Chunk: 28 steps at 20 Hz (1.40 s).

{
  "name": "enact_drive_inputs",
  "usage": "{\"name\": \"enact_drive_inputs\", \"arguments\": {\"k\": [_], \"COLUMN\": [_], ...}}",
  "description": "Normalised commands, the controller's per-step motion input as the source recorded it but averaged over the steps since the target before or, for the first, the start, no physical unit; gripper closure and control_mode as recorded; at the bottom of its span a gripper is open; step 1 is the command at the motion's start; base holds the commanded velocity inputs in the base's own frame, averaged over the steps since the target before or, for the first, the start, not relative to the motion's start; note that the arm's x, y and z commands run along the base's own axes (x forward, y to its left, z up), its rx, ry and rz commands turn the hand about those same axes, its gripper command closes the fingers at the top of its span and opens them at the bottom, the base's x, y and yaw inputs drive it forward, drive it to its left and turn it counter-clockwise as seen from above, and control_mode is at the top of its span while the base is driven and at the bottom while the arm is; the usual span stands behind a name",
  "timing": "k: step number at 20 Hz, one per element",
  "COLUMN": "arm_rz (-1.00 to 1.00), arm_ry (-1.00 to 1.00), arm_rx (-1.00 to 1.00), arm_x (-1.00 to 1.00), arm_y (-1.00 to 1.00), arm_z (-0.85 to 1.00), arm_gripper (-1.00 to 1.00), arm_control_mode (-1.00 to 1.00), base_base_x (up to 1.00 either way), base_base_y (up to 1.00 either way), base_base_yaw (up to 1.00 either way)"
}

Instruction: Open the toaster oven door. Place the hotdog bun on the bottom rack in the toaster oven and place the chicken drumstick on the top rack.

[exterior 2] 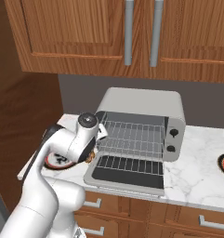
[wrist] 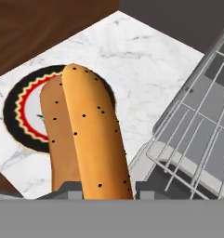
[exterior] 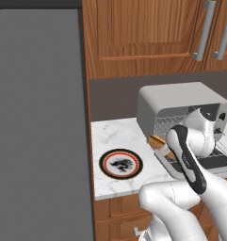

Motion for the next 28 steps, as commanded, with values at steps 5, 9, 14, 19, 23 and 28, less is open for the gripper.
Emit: {"name": "enact_drive_inputs", "arguments": {"k": [5,9,14,19,23,28], "arm_rz": [0.07,0.05,0.03,0.08,0.13,0.17], "arm_ry": [0.11,0.03,0.0,0.0,0.0,0.0], "arm_rx": [0.0,0.0,0.0,-0.07,-0.14,-0.18], "arm_x": [0.0,0.0,0.0,0.03,0.03,0.01], "arm_y": [-0.46,-0.47,-0.39,-0.34,-0.3,-0.27], "arm_z": [0.06,0.03,0.0,0.0,0.0,-0.02], "arm_gripper": [1.0,1.0,1.0,1.0,1.0,1.0], "arm_control_mode": [-1.0,-1.0,-1.0,-1.0,-1.0,-1.0], "base_base_x": [0.0,0.0,0.0,0.0,0.0,0.0], "base_base_y": [0.0,0.0,0.0,0.0,0.0,0.0], "base_base_yaw": [0.0,0.0,0.0,0.0,0.0,0.0]}}
